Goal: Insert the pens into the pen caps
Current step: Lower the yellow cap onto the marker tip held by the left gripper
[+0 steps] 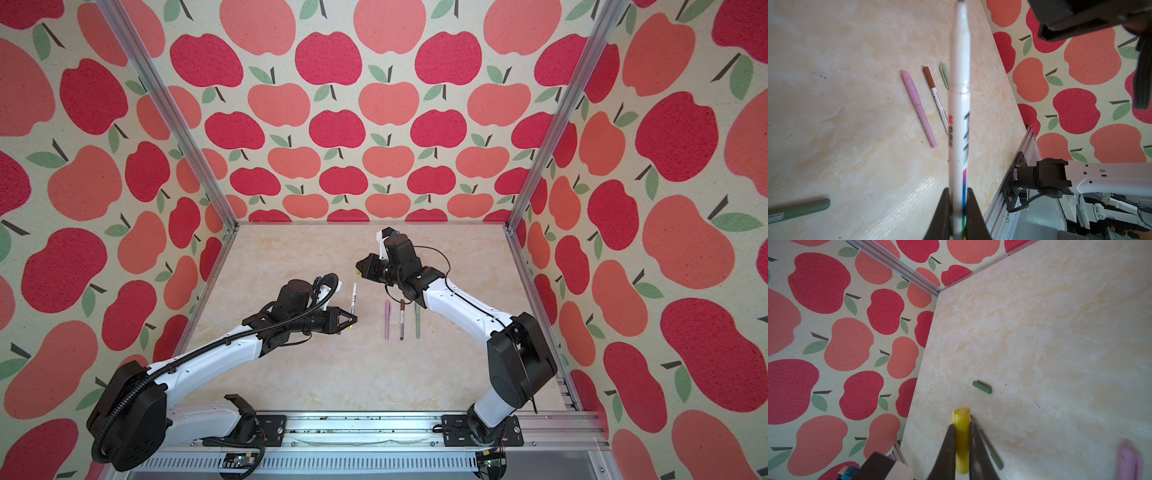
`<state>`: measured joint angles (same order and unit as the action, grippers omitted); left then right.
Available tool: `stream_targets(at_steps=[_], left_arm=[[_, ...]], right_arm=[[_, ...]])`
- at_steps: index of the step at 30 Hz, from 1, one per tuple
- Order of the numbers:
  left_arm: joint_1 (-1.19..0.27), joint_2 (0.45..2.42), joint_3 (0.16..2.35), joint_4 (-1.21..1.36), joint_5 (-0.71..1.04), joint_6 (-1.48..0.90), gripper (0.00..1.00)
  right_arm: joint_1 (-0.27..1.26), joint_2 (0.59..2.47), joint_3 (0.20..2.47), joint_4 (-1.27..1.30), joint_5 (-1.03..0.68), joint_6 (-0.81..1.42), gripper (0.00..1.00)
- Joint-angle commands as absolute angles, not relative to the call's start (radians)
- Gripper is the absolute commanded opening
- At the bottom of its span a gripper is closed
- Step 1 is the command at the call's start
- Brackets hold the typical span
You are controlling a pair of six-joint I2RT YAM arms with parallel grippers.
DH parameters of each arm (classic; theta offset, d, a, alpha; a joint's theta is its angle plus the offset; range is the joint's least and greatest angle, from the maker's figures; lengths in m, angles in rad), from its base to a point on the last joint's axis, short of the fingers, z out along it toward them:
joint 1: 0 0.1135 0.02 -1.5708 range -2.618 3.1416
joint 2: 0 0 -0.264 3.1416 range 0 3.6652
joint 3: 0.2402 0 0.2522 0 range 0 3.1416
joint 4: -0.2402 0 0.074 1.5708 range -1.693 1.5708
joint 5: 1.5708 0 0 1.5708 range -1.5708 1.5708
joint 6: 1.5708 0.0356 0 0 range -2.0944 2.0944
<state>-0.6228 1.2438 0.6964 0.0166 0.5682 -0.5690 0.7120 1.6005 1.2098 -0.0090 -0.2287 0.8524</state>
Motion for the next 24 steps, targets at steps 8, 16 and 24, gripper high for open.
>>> stream_targets(at_steps=[8,16,24], left_arm=[[-0.627,1.263,0.735,0.021,0.566,-0.555,0.0],[-0.627,1.257,0.733,0.018,0.554,-0.555,0.0],[-0.626,1.246,0.732,0.018,0.541,-0.555,0.0]], right_arm=[[0.711,1.62,1.186,0.026,-0.278,0.877,0.08],[0.713,1.617,1.179,0.029,-0.284,0.882,0.08],[0.713,1.616,1.167,0.034,-0.285,0.884,0.08]])
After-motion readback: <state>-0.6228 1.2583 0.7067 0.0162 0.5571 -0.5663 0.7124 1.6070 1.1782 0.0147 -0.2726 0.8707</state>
